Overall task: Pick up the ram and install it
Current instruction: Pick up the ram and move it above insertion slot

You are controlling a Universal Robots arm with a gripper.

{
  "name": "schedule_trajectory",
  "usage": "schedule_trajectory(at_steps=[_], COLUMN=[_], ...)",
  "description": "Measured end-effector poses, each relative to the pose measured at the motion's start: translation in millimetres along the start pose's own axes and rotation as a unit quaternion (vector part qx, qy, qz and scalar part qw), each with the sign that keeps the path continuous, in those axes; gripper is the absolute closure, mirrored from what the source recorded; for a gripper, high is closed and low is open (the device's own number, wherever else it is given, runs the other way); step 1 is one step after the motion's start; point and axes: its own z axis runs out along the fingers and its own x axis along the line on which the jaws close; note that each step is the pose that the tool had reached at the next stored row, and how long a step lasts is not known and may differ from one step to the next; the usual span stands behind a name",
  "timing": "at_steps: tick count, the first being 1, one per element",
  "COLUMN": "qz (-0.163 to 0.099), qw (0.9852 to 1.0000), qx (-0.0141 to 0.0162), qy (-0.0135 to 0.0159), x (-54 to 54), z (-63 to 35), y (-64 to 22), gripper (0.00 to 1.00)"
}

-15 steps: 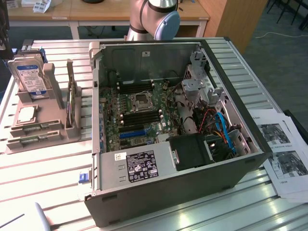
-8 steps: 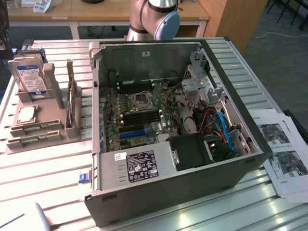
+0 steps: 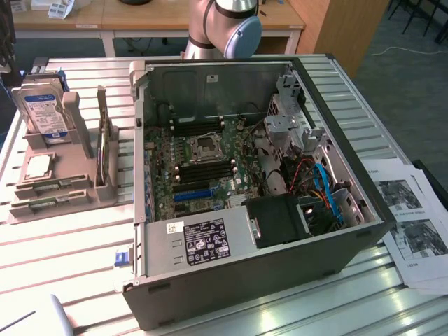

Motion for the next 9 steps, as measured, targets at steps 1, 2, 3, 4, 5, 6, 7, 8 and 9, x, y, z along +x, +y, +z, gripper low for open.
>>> schedule_trajectory(at_steps=[1, 2, 3, 4, 5, 6, 7, 8, 9], qz=[0.000, 0.000, 0.000, 0.000, 0.000, 0.000, 0.000, 0.000, 0.000], qw=[1.0000, 1.0000, 1.0000, 1.0000, 1.0000, 1.0000, 1.0000, 1.0000, 1.0000], qx=[0.0001, 0.0001, 0.0000, 0.0000, 0.0000, 0.0000, 0.0000, 0.0001, 0.0000], qy=[0.0000, 0.0000, 0.0000, 0.0000, 0.0000, 0.0000, 0.0000, 0.0000, 0.0000], x=[0.0, 0.0, 0.0, 0.0, 0.0, 0.0, 0.0, 0.0, 0.0], z=[0.0, 0.0, 0.0, 0.0, 0.0, 0.1, 0.5, 1.0, 1.5], y=[0.0, 0.1, 0.1, 0.1, 0.1, 0.1, 0.1, 0.1, 0.0], gripper=[0.90, 0.90, 0.90, 0.90, 0.90, 0.90, 0.90, 0.90, 0.90])
